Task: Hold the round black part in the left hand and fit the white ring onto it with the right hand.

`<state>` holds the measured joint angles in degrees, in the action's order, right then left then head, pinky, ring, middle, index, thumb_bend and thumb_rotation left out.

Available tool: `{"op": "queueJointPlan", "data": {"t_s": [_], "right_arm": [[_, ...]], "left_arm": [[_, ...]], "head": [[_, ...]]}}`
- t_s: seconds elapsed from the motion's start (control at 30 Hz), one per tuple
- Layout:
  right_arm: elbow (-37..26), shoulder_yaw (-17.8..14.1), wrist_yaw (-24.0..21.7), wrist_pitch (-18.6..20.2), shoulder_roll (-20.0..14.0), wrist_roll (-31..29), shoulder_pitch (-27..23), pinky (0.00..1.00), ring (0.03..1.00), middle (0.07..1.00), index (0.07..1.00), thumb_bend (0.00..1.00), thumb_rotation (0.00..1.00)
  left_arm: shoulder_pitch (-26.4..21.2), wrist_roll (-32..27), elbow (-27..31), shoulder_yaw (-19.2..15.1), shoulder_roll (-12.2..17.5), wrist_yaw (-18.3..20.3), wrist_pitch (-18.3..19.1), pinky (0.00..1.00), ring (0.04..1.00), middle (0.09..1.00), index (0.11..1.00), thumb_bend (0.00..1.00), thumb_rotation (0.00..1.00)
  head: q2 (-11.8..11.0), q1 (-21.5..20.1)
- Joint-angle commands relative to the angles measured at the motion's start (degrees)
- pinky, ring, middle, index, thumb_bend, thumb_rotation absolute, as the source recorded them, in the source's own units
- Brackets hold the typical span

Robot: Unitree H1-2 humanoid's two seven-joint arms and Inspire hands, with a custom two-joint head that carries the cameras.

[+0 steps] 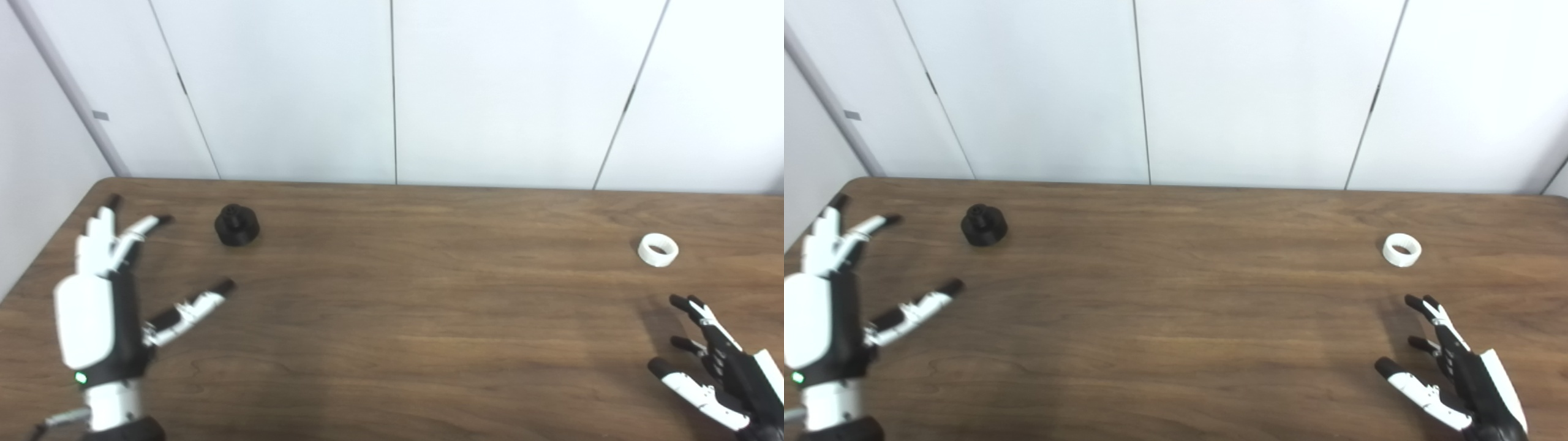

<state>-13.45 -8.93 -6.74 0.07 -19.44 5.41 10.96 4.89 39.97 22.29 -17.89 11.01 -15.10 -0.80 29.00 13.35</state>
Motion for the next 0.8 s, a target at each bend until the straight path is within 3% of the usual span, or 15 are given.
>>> {"op": "queueJointPlan", "data": {"t_s": [0.0, 0.3, 0.47, 0.77], "right_arm": [[0.3, -0.6, 0.0, -0.4, -1.7, 0.4, -0.9, 0.92, 0.998, 1.0, 0.909, 0.62, 0.56], [2.1, -0.5, 0.2, -3.0, -2.3, 0.3, -1.6, 0.92, 0.998, 1.0, 0.913, 0.58, 0.53], [2.3, -0.5, 0.2, -3.0, -2.5, 0.8, -1.5, 0.89, 0.989, 1.0, 0.917, 0.57, 0.54], [2.3, -0.4, 0.0, -2.9, -2.4, 0.4, -1.6, 0.91, 0.995, 1.0, 0.919, 0.55, 0.53]], "left_arm": [[-3.2, -0.9, 2.3, -0.9, 2.7, 3.6, 4.6, 1.0, 1.0, 1.0, 0.805, 0.94, 0.39], [-11.7, -4.8, -0.1, -1.6, 11.7, 15.5, 18.5, 1.0, 1.0, 1.0, 0.827, 1.0, 0.39], [-14.3, -8.8, -4.3, -0.3, 14.7, 19.8, 22.1, 1.0, 1.0, 1.0, 0.839, 1.0, 0.38], [-18.0, -15.1, -10.8, 5.1, 19.4, 28.2, 27.1, 1.0, 1.0, 1.0, 0.902, 1.0, 0.39]], "head": [[0.0, 0.0], [-0.6, 2.5], [-0.7, 2.6], [-1.0, 3.0]]}}
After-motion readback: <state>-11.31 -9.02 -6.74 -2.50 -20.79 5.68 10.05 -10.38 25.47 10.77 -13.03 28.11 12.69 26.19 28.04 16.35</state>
